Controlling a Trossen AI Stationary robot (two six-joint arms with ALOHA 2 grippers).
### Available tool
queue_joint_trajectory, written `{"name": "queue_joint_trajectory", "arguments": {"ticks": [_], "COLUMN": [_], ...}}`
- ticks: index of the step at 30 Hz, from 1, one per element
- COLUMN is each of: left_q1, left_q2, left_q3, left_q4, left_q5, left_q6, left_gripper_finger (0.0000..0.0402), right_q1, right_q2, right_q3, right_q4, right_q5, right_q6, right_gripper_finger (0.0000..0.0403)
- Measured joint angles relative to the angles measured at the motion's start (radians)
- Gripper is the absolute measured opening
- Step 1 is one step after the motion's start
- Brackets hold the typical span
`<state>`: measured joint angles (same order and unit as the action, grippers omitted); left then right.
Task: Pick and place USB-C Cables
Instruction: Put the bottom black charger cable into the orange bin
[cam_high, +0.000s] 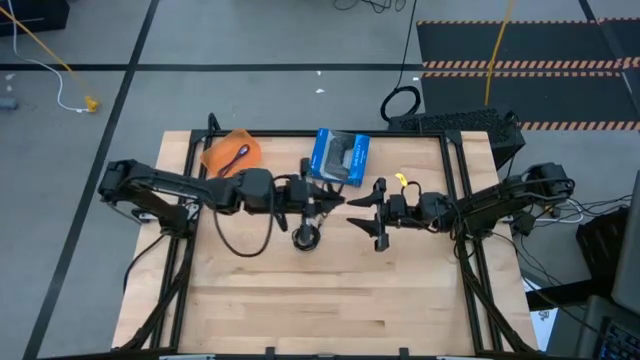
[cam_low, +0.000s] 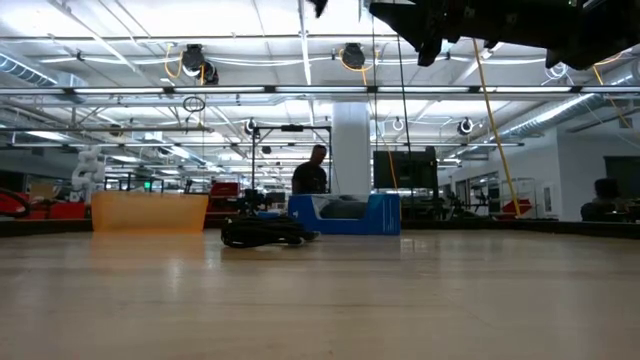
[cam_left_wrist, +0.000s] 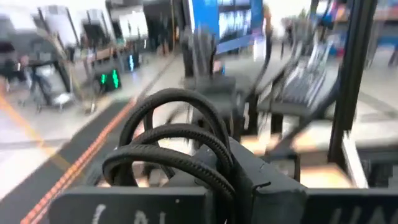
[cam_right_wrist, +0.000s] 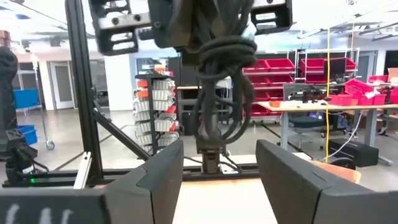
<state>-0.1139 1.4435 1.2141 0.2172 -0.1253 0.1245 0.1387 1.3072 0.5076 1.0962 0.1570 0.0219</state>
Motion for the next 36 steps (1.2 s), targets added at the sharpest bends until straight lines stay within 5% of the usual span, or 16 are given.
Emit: {"name": "queue_joint_trajectory", "arguments": {"ticks": [5, 21, 36], "left_q1": [-0.002, -0.071, -0.100], "left_q2": [-0.101, -0.493, -0.697], "left_q3": [-0.023, -0.392, -0.439], "left_q4": [-0.160, -0.155, -0.214], "left_q5": [-0.025, -0.291, -0.295], "left_q6": [0.011, -0.040, -0.035], "left_gripper_finger": [0.0009, 0.0016, 0.0008], "right_q1": [0.000, 0.000, 0.000], "right_q2": [-0.021, -0.077, -0.077], "right_q3": [0.000, -0.001, -0.001], "right_q4": [-0.031, -0.153, -0.192], "right_q5": [-0.001, -0.001, -0.001], "right_q6": [0.000, -0.007, -0.030], "right_gripper_finger": [0.0196, 0.0196, 0.0166]}}
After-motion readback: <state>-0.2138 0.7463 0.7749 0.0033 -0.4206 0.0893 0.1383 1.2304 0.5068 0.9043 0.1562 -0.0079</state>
